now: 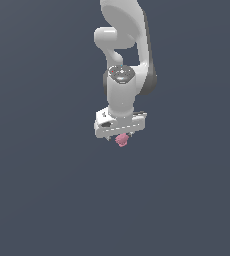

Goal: Pick up the object and move it to a goal position.

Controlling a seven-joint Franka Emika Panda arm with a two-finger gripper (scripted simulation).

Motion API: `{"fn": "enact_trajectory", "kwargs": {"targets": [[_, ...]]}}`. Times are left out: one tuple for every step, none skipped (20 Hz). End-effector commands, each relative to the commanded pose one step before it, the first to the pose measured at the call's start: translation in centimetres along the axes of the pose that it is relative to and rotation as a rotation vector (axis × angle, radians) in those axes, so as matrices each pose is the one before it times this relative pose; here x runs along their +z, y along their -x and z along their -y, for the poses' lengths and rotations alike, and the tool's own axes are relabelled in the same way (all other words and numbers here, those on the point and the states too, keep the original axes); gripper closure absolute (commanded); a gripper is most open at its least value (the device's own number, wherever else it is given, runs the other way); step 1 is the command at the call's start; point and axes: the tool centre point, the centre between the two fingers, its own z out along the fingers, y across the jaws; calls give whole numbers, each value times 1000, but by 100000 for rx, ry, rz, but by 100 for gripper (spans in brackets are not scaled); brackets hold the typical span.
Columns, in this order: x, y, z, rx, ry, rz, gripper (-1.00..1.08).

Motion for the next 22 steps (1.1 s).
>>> {"fn": "enact_trajectory", "kwargs": {"targets": [[1029,932,503,-7463,69,605,-92],[412,371,239,-3073,7,238,-92],[388,350,242,-2933,-6,223,-92],[363,328,241,-2778,-17,208,-92],[339,305,238,-2624,-26,193,-92],[315,283,233,-2469,-33,178,-92],[292,262,226,-2312,-39,163,-92],[270,241,218,-2155,-42,149,-92],[248,220,208,-1999,-45,136,-92],[226,200,197,-1841,-46,122,-92],[205,180,184,-1682,-46,110,-92],[184,161,170,-1522,-44,97,-92],[164,142,155,-1364,-42,86,-92],[144,124,139,-1203,-39,74,-92],[124,106,123,-1045,-36,64,-92],[105,89,105,-885,-31,53,-92],[85,73,86,-722,-26,43,-92],[66,56,68,-564,-21,33,-92],[47,42,46,-396,-15,23,-92],[29,22,33,-248,-9,14,-92],[9,11,5,-69,-3,4,-92],[-40,-42,-42,493,-10,10,-92]]}}
